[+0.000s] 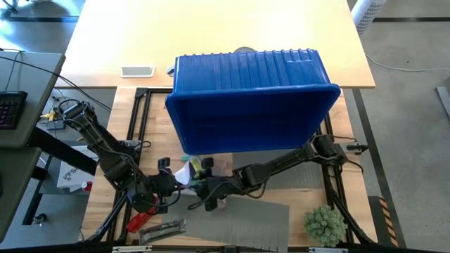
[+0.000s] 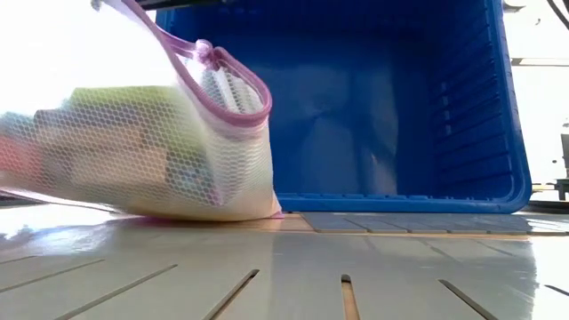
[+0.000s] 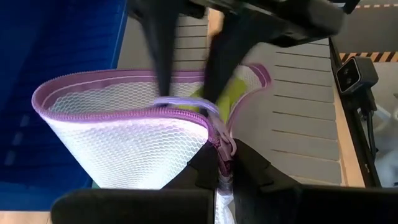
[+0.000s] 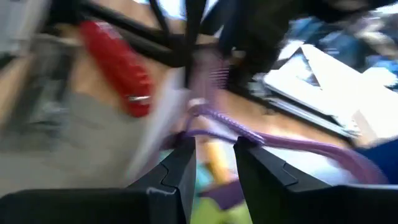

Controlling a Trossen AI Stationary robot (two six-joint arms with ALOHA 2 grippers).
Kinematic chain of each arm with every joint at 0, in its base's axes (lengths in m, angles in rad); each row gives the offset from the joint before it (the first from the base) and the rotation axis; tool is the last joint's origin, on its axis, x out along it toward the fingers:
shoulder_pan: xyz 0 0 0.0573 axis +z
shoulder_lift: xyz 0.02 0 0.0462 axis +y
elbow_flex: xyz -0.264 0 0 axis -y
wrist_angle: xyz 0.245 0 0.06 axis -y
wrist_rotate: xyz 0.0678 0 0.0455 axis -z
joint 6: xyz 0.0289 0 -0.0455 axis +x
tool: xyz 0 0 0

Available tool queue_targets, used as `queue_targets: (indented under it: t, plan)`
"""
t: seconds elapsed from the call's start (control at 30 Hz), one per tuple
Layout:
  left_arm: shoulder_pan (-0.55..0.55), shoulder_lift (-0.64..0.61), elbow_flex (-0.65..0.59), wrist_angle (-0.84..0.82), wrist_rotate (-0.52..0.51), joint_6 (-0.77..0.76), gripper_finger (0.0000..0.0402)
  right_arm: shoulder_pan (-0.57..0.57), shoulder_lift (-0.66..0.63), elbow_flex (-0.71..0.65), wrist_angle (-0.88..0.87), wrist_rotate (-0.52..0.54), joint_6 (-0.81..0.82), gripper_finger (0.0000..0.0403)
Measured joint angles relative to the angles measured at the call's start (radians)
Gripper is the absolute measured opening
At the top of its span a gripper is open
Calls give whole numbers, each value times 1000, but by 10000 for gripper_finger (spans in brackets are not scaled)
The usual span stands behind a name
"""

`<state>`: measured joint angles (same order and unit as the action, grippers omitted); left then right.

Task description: Sort blocks

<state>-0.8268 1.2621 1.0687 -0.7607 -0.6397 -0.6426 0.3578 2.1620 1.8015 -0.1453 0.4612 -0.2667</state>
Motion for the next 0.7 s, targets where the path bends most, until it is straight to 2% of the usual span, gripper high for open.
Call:
queue_targets:
  t: [0.1, 0.33, 0.7]
  plan:
    - [1, 0, 0, 1, 1, 0, 0, -5, 0, 0, -10, -91, 34, 98]
    - [2, 0, 0, 3, -17, -4, 0, -36, 0, 0, 57, -93, 138, 98]
    - [2, 0, 0, 2, -38, -7, 0, -44, 0, 0, 65, 36, 240, 98]
